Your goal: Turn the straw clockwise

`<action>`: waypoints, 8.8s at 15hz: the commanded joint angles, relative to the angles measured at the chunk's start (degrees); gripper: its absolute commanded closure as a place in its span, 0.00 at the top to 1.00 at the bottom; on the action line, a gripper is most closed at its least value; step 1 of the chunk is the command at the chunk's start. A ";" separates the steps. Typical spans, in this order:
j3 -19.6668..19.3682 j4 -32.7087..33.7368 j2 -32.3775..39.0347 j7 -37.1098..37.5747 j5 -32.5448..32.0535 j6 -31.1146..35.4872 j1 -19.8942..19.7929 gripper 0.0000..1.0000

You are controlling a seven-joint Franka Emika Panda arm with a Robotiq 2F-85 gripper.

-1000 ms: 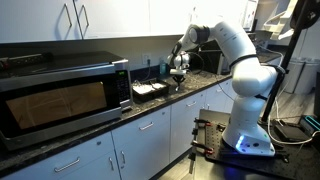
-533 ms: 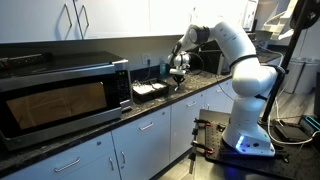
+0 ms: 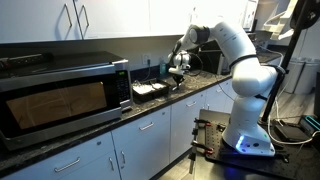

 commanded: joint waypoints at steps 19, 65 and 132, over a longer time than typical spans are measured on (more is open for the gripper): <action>0.48 1.80 1.02 25.04 3.63 -0.63 -0.83 0.00; -1.04 6.99 7.19 112.32 5.43 2.58 1.07 0.00; -10.06 -31.54 -31.10 93.41 6.26 -5.89 20.92 1.00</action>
